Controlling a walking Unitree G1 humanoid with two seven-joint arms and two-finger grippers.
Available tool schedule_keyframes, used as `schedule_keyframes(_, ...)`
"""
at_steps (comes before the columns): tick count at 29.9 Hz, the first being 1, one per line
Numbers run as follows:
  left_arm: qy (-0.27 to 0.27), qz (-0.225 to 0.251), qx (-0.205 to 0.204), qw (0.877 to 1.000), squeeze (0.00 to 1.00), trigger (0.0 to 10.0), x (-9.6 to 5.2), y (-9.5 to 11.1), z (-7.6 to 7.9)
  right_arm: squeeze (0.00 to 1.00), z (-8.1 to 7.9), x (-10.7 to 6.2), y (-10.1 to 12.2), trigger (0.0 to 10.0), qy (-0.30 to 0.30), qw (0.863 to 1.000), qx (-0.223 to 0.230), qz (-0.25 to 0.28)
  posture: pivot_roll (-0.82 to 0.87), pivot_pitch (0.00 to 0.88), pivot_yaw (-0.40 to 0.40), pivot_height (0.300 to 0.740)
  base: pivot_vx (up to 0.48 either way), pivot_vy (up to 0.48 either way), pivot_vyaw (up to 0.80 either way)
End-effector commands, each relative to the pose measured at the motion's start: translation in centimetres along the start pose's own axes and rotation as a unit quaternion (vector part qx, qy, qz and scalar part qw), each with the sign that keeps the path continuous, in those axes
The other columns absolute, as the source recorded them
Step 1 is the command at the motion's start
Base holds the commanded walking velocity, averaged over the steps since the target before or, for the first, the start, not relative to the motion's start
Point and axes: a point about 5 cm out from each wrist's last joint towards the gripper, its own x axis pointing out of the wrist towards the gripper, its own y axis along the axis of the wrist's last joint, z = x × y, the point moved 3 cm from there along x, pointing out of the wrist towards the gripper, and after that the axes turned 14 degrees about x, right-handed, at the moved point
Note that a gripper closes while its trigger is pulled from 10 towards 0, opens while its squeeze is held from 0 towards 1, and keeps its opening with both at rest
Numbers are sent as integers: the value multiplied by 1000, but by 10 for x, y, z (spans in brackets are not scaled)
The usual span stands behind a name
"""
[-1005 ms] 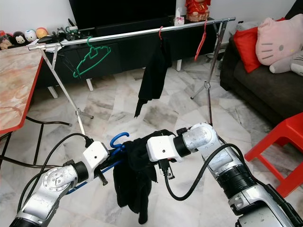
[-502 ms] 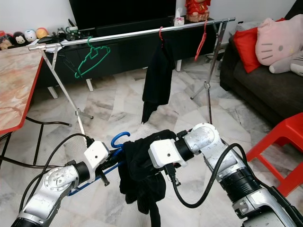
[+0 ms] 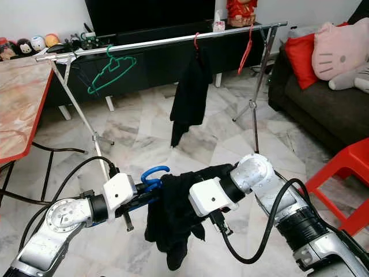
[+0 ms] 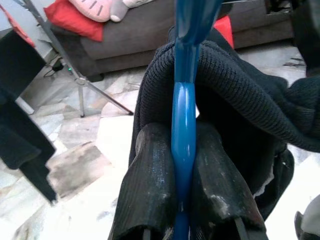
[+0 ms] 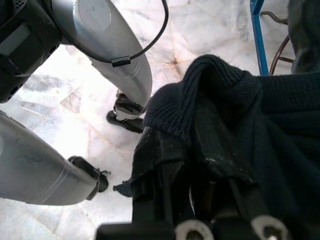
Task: Hang hanger
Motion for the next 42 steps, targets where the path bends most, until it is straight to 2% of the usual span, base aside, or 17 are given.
schedule_keyframes(1,-3,20,22,1000,0,10000,-1,11,-2,0,-2,0,5,10000,13,1000,-20,-10,-132,0,34,740,0,0,0)
schedule_keyframes(7,-11,20,21,1000,0,10000,-2,11,1,0,-3,0,7,10000,17,999,-25,-11,-133,0,34,740,0,0,0)
schedule_keyframes(8,-12,20,19,1000,0,10000,-2,11,2,776,-3,0,8,10000,19,999,-23,-11,-133,0,34,740,0,0,0)
schedule_keyframes(9,-13,20,19,1000,0,10000,-2,11,2,776,-3,0,8,10000,20,999,-23,-11,-133,0,34,740,0,0,0)
schedule_keyframes(10,-14,21,17,1000,0,10000,-2,11,3,1000,-5,-1,8,10000,24,999,-23,-11,-133,0,34,740,0,0,0)
schedule_keyframes(26,-10,26,8,1000,0,10000,2,11,3,1000,-9,-3,2,10000,36,998,-20,-37,-145,0,35,740,0,0,0)
schedule_keyframes(30,3,22,3,1000,0,10000,3,9,0,1000,0,-5,-6,10000,4,998,-12,-61,-148,0,38,740,0,0,0)
schedule_keyframes(39,28,16,-15,999,0,10000,3,4,-6,1000,6,-6,-8,10000,-24,998,6,-56,-149,0,36,740,0,0,0)
schedule_keyframes(42,28,14,-23,999,0,10000,3,3,-6,1000,7,-13,3,10000,-31,999,-7,-29,-149,0,31,740,0,0,0)
